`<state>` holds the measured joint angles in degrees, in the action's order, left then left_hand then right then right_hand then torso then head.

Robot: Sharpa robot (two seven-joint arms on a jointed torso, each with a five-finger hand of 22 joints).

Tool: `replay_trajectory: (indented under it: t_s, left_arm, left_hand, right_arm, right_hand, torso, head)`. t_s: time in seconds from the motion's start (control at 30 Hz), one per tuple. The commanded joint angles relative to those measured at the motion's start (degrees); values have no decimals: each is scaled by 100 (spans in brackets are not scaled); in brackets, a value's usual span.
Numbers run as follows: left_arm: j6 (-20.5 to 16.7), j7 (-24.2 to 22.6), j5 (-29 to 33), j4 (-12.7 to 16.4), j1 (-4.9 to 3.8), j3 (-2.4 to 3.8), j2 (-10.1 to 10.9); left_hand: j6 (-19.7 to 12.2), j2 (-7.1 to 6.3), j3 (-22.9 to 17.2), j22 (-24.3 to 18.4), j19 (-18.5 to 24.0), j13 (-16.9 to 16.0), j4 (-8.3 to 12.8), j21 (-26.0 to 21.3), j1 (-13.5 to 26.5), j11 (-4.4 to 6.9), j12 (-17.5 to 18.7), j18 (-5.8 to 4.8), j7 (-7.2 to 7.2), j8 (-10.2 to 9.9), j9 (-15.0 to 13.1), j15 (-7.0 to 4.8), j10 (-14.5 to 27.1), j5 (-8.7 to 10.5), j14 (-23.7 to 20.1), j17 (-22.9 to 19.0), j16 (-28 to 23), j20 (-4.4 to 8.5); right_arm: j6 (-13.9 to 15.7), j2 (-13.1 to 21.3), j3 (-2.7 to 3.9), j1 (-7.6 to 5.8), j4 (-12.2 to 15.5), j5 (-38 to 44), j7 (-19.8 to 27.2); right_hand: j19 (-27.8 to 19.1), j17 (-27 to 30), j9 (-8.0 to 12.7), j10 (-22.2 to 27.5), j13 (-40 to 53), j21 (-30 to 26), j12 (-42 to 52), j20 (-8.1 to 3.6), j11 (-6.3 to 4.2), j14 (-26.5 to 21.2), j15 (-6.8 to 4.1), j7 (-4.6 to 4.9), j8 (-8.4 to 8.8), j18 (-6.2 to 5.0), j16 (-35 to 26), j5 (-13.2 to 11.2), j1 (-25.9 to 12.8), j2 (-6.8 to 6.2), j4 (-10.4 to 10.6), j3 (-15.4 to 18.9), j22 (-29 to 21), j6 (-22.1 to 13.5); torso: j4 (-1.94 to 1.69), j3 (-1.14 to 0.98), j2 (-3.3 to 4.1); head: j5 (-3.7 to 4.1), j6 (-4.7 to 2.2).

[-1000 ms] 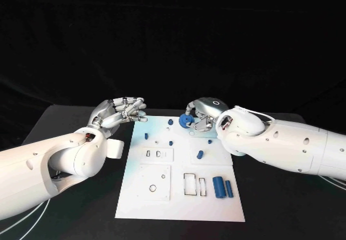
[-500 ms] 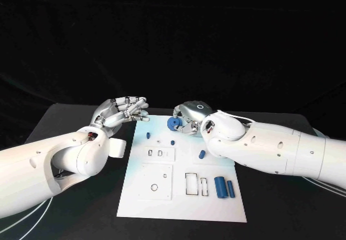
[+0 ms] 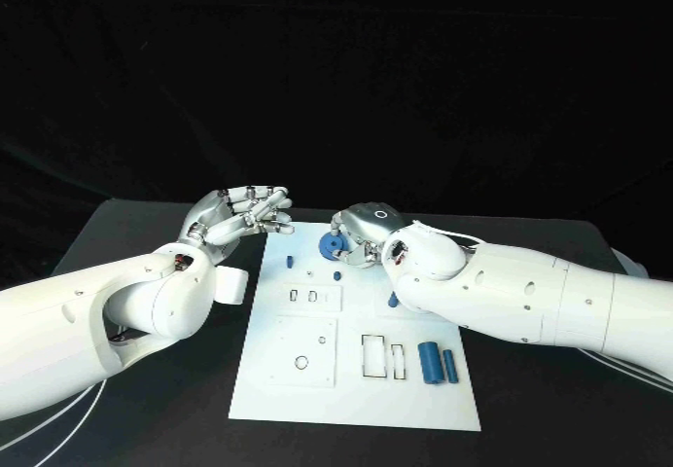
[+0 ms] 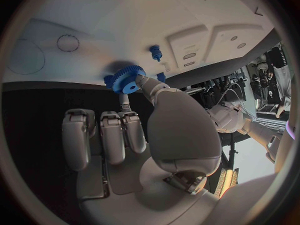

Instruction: Assemble the parts on the task board

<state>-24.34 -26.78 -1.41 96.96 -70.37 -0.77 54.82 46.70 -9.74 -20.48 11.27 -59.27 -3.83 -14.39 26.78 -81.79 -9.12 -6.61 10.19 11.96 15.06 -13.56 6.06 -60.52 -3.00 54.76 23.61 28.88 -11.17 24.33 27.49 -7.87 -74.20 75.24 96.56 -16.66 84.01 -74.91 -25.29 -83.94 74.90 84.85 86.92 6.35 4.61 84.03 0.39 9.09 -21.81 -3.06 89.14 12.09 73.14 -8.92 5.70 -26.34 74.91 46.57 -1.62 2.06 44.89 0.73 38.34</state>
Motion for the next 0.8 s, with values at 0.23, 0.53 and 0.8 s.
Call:
replay_trajectory:
  t_s: [0.23,0.53,0.8]
  left_arm:
    - [94,-40,9,15,-9,5,-19]
    - [97,-37,9,14,-9,5,-19]
    - [93,-32,9,15,-9,5,-11]
  left_hand:
    - [-42,43,-13,6,55,-9,9,27,-33,-4,37,14,39,-20,-1,1,11,14,-27,5,27,3]
    - [-42,43,-13,6,55,-9,9,27,-33,-4,37,14,39,-20,-1,1,11,14,-27,5,27,3]
    - [-42,43,-13,6,55,-9,9,27,-33,-4,37,14,39,-20,-1,1,11,14,-27,5,27,3]
  right_arm:
    - [-122,-114,-5,46,-94,108,-4]
    - [-137,-177,-8,58,-168,94,-17]
    - [-218,-207,-8,59,-235,58,-58]
  right_hand:
    - [189,-1259,15,-291,1072,13,7,-44,-33,542,-46,4,18,115,25,37,-67,-4,20,-19,730,-13]
    - [161,-1231,123,-212,971,-21,-73,-4,37,535,13,90,267,105,18,-19,-122,-45,56,-40,686,-244]
    - [131,-1214,217,-126,866,-58,-157,61,96,531,76,148,544,92,13,-68,-210,-53,142,-12,643,-481]
  torso:
    - [5,-3,1]
    - [10,-1,-3]
    - [7,0,-4]
  head:
    - [-10,10]
    - [2,4]
    - [19,-18]
